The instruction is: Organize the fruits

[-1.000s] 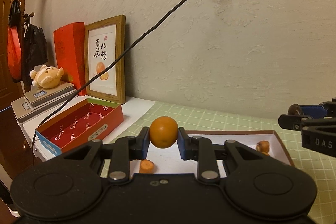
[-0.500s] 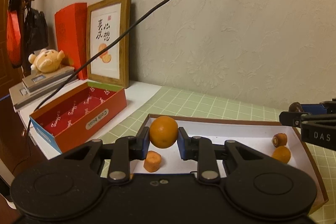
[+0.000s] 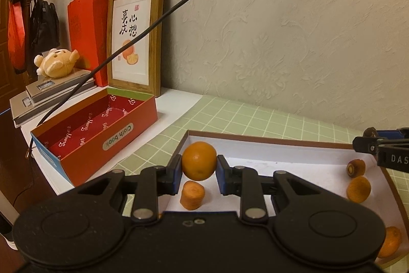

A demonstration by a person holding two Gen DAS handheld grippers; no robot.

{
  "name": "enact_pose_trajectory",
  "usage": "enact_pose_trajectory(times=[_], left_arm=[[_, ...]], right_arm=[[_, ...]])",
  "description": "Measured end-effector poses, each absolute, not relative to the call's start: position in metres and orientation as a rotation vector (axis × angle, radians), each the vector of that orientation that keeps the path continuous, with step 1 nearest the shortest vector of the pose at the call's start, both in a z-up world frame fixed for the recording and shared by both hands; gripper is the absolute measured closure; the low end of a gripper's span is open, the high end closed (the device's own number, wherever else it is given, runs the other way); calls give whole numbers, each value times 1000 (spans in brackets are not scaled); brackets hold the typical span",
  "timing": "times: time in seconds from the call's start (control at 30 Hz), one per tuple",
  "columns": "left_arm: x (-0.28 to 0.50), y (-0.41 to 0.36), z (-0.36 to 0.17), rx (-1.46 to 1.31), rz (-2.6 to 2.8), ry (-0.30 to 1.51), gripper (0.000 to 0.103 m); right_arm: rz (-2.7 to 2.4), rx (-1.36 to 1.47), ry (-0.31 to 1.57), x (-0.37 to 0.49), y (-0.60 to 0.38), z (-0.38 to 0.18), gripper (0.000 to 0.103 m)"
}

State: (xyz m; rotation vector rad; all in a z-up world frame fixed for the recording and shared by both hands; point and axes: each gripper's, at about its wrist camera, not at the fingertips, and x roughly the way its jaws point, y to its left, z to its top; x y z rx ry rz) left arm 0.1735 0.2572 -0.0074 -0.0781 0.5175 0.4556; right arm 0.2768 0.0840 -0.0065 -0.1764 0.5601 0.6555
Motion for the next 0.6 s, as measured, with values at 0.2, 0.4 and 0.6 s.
enact_pose_trajectory(times=[0.2,0.4,0.6], left_arm=[[171,255,-13,-37,532,448,8],[171,267,-15,-52,531,448,6],[172,267,-14,-47,524,445,6]], right_arm=[[651,-179,601,290,88,-17,3],[608,-189,518,288,85,-24,0],[615,-175,525,287,86,-22,0]])
